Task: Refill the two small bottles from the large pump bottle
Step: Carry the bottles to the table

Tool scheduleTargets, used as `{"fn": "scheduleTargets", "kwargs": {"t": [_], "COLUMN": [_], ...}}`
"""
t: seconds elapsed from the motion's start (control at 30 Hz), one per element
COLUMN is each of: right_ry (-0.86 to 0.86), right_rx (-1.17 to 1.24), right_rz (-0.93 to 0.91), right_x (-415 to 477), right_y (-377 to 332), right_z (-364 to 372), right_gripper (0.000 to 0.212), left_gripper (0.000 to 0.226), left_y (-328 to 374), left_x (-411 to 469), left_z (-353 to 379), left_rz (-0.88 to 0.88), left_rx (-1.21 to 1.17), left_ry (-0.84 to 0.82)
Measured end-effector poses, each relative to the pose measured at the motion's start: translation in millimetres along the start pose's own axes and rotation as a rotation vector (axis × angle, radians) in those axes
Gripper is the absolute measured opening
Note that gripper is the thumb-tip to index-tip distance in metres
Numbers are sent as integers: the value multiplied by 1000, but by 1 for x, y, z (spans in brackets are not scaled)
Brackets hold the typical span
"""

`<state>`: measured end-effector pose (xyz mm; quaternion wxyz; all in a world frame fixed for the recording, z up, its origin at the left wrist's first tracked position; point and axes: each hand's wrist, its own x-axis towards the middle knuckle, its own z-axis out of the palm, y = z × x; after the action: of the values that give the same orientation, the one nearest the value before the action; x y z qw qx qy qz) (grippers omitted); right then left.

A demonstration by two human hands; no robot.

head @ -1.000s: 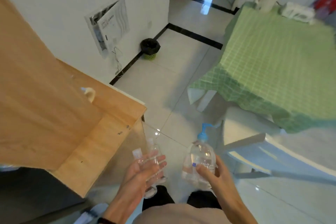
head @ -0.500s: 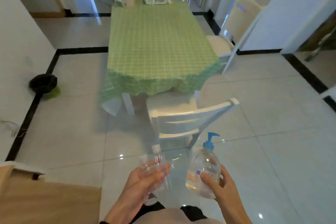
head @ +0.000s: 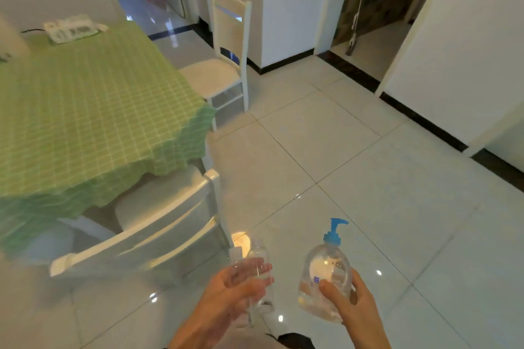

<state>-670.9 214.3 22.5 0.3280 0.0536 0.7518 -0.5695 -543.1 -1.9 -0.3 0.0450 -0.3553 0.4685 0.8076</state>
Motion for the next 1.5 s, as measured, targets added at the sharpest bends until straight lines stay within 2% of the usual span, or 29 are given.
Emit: {"fn": "scheduleTargets", "kwargs": {"t": [0.07, 0.2, 0.37, 0.5, 0.7, 0.87, 1.0, 1.17, 1.27, 1.4, 1.5], "right_ry": [22, 39, 32, 67, 120, 125, 51, -65, -134, -239, -340], "right_rx": [18, 53, 62, 61, 81, 115, 78, 27, -9, -93, -154], "right_rz": [10, 32, 57, 70, 82, 63, 23, 14, 19, -21, -37], "right_x": [13, 53, 120, 180, 277, 348, 415, 517, 570, 638, 679], "right_y": [-6, -18, -50, -90, -169, -216, -257, -312, -348, -411, -439], "right_z": [-10, -18, -17, -12, -18, -21, -17, -5, -2, 11, 31], "right_gripper": [73, 50, 59, 55, 57, 52, 56, 56, 55, 74, 75], "left_gripper": [65, 52, 52, 50, 71, 57, 75, 75, 68, 60, 57], "left_y": [9, 28, 62, 98, 180, 243, 287, 332, 357, 398, 418], "left_x": [17, 57, 122, 186, 286, 361, 413, 481, 512, 545, 559], "left_z": [5, 5, 8, 18, 50, 67, 75, 72, 71, 68, 57], "left_rz": [-17, -59, -99, -114, -39, -63, -49, 1, 12, 74, 107], "left_rx": [23, 21, -19, -39, -13, 57, 43, -51, -90, -154, -248], "left_ry": [15, 52, 69, 53, 8, -78, -67, 27, 111, 206, 268]}}
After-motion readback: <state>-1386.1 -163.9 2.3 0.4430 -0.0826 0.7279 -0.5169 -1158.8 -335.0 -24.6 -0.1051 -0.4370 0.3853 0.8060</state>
